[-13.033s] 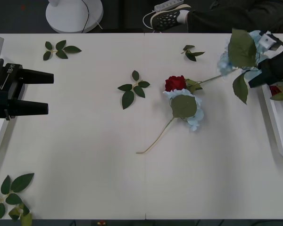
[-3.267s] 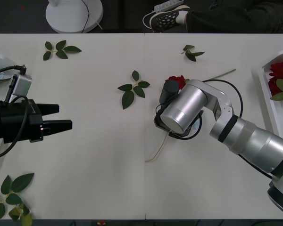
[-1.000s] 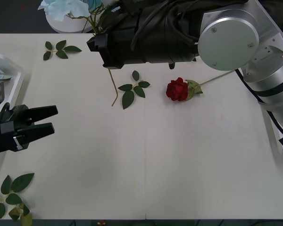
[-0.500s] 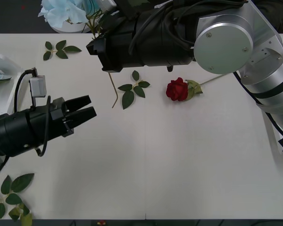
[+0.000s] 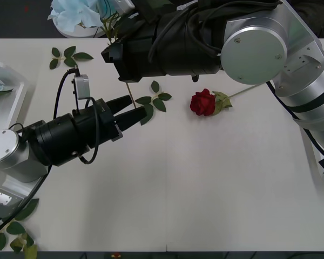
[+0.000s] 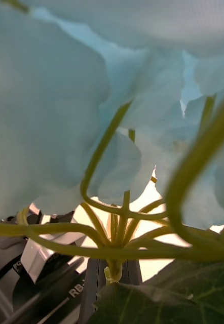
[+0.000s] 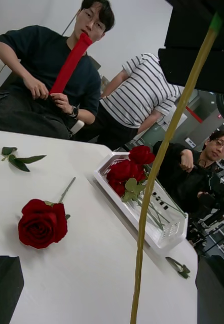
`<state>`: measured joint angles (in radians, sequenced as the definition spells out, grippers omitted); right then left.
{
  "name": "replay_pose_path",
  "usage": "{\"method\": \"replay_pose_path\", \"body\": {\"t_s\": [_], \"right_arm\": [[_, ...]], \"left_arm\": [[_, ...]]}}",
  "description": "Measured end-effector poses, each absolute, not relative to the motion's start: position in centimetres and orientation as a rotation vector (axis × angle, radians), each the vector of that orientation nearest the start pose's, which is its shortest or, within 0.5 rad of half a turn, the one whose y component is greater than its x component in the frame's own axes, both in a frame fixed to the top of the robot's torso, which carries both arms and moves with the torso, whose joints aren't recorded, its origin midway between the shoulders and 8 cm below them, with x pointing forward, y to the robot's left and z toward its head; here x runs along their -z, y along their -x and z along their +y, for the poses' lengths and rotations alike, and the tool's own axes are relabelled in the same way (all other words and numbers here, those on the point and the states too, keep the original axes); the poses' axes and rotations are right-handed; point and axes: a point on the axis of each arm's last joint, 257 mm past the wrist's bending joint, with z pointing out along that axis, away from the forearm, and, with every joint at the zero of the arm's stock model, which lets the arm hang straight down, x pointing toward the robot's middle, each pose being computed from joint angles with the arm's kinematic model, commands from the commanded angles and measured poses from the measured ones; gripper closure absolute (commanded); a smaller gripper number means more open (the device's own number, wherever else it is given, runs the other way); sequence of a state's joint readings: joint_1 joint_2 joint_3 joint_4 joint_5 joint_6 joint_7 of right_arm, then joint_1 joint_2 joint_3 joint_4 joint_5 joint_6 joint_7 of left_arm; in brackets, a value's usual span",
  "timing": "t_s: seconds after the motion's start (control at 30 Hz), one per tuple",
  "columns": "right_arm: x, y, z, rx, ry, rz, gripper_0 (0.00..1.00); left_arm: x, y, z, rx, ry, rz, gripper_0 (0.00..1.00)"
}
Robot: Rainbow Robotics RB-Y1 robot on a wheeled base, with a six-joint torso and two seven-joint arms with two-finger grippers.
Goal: Place the red flowers into the right box and the blue flowers into the left box. If a person shows an open palm, hand one flower to the person first, then continue sorting.
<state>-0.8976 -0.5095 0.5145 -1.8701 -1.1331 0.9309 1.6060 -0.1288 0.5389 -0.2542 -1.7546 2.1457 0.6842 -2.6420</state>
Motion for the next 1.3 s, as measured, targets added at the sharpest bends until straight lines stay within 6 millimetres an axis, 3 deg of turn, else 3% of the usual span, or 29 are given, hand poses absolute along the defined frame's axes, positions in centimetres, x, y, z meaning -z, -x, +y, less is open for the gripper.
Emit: {"method": "replay_pose_path", "body": {"t_s": [0.43, 0.5, 0.6, 1.3], "right_arm": [[0.4, -45.1, 11.0, -0.757, 1.087, 1.657, 1.0], [0.4, -45.1, 10.9, -0.753, 1.087, 1.656, 1.0], [0.4, -45.2, 10.9, -0.754, 1.084, 1.657, 1.0], [0.0, -45.6, 10.9, -0.748, 1.065, 1.645, 1.0]], "left_arm": [[11.1, -45.0, 1.9, 1.155, -0.482, 1.482, 0.0], [11.1, -44.8, 1.5, 1.164, -0.481, 1.48, 0.52], [11.2, -44.8, 1.2, 1.173, -0.473, 1.478, 1.0], [11.2, -45.9, 1.2, 1.132, -0.442, 1.477, 1.0]]}}
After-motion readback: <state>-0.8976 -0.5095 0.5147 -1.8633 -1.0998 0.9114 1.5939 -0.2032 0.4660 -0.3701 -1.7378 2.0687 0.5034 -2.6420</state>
